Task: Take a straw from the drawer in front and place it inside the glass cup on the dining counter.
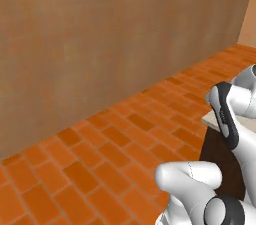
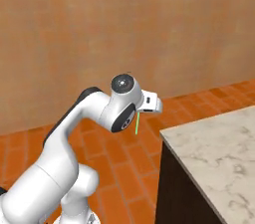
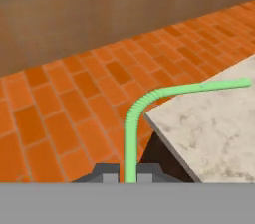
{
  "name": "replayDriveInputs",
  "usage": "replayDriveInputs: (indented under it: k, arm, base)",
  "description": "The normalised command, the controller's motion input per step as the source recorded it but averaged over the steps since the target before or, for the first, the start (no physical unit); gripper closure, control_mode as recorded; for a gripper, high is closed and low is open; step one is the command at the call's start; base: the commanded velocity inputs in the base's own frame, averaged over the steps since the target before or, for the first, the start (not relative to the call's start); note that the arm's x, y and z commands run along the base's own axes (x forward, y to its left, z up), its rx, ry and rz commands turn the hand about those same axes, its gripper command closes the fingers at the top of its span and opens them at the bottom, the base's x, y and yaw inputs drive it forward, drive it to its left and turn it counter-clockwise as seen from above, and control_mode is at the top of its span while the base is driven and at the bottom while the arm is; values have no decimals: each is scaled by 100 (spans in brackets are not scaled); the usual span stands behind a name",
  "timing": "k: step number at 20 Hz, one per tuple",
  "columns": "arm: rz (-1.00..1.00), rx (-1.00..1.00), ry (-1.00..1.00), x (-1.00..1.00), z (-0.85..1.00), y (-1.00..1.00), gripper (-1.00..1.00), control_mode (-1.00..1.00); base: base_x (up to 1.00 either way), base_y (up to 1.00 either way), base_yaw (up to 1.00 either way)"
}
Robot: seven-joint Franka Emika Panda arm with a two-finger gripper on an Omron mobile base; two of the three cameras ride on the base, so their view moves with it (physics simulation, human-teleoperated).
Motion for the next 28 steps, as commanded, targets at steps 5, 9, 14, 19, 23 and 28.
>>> replayDriveInputs:
  k: [5,9,14,19,23,28]
  arm:
    - [0,0,0,0,0,0,100,100]
    - [0,0,0,0,0,0,100,100]
    - [0,0,0,0,0,0,100,100]
    - [0,0,0,0,0,0,100,100]
    - [0,0,0,0,0,0,100,100]
    - [0,0,0,0,0,0,100,100]
  base:
    - [76,91,-41]
    - [76,89,-43]
    - [76,91,-45]
    - [79,90,-46]
    - [88,84,-47]
    - [95,73,-51]
